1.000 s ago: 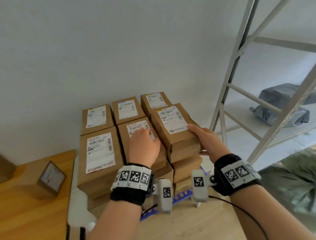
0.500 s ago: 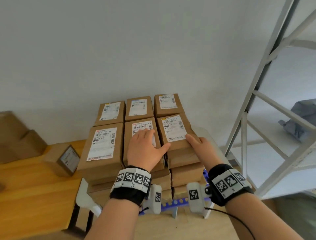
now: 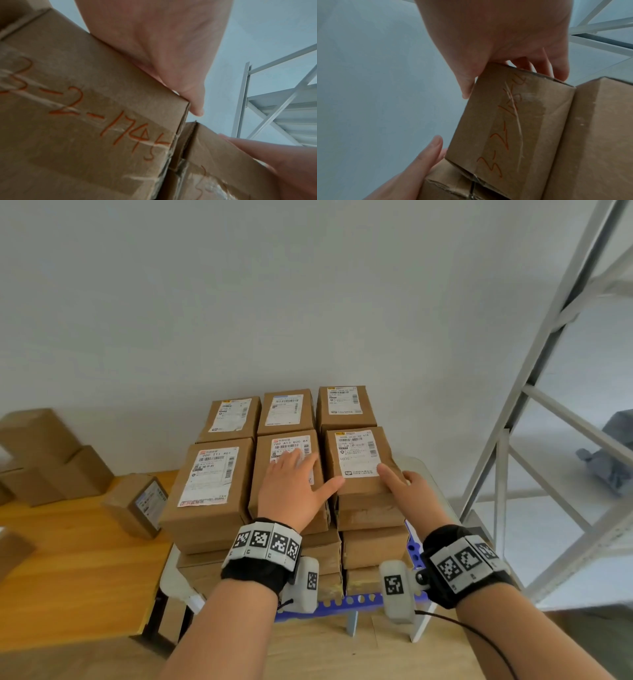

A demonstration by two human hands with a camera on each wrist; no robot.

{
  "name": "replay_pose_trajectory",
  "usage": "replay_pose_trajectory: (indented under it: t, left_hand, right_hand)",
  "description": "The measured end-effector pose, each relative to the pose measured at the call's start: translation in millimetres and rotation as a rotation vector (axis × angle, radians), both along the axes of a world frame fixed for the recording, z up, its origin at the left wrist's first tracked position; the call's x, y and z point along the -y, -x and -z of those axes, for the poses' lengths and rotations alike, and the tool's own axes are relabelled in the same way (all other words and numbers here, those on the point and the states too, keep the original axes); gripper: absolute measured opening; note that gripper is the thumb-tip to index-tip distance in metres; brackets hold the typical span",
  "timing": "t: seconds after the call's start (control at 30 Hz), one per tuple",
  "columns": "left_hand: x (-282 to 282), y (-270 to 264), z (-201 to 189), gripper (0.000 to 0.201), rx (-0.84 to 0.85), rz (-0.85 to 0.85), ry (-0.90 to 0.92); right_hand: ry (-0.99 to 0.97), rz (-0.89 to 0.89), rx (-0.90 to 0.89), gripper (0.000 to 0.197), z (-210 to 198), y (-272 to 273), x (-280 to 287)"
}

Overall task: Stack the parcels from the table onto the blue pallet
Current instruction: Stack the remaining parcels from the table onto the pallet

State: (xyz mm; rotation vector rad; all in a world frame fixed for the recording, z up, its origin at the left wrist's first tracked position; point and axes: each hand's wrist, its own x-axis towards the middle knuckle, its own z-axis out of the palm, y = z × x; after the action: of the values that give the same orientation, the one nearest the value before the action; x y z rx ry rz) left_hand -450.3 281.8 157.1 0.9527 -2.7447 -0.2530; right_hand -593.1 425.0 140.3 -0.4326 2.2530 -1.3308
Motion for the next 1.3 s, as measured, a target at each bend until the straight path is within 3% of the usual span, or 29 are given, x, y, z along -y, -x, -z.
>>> replay_pose_trajectory:
  t: [0.17,0.33,0.4,0.57,0.7,0.97,1.3]
  left_hand:
    - [6,-21,-6,0.062,-0.192,-0.178,0.025]
    - [24,-53,-6,0.073,-0.015,-0.486,0.042]
    - [29,-60,-5,0.079,0.032,-0.533,-0.006]
    - [26,-64,5,0.082,0.066,-0.489,0.012]
    - [25,-63,6,0.081,0.037,-0.475,0.0]
    - [22,-60,11,0.082,0.045,-0.491,0.007]
    - [20,-64,6,0.079,0.005,-0.48,-0.006]
  right_hand:
    - [0.075,0.014,-0.088,0.077,-6,0,-2]
    - [0.1,-0.014,-0.07,0.077,1,2,-1]
    - [0.105,-0.03,-0.061,0.074,5,1,0]
    - [0.204,-0.04,0.034,0.052,3,-2,0]
    - [0.273,-0.038,0.111,0.051,3,2,-4]
    - [0.274,-0.036,0.088,0.047,4,1,-2]
    - [0.209,-0.017,-0.024,0.07,0,-4,-4]
